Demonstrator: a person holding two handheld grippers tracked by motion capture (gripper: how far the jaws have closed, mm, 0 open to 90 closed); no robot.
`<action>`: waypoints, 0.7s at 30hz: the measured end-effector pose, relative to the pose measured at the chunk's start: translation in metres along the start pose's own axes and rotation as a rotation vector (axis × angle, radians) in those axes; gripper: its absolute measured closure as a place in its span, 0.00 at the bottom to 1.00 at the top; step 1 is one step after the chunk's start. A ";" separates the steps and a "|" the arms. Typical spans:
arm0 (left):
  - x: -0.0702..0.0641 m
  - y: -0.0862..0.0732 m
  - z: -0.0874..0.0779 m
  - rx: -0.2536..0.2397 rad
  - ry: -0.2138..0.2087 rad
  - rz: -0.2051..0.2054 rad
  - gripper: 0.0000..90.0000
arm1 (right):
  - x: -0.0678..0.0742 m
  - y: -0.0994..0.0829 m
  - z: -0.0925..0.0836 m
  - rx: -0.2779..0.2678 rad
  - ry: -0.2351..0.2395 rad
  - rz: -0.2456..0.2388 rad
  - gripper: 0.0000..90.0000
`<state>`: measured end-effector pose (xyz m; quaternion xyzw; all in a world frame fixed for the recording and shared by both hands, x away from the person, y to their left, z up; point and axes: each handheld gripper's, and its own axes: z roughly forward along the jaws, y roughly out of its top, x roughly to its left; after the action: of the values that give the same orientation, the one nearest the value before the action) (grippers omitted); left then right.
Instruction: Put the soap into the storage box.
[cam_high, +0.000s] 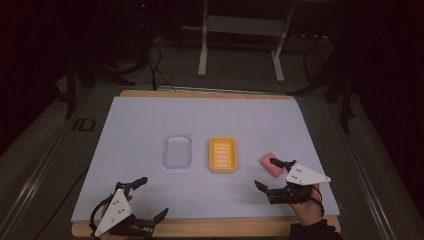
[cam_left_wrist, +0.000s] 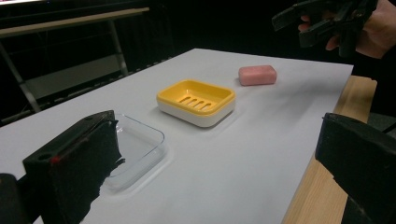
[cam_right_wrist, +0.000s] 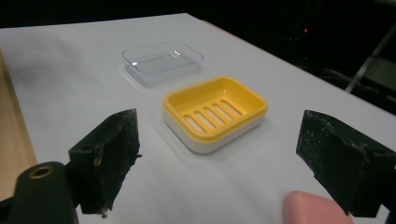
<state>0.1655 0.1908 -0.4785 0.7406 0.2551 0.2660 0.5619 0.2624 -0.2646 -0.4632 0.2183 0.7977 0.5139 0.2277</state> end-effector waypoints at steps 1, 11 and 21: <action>0.000 0.000 0.000 0.001 0.000 0.000 0.01 | 0.001 0.000 0.000 -0.003 0.002 -0.011 0.15; 0.000 0.000 0.000 0.006 0.005 0.001 0.01 | 0.000 0.002 0.005 0.062 0.011 0.001 0.16; -0.001 0.000 0.001 0.017 0.010 0.006 0.01 | 0.003 0.009 0.005 0.074 -0.119 -0.047 0.15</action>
<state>0.1658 0.1896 -0.4790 0.7447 0.2579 0.2694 0.5535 0.2637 -0.2560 -0.4566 0.2381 0.8060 0.4649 0.2785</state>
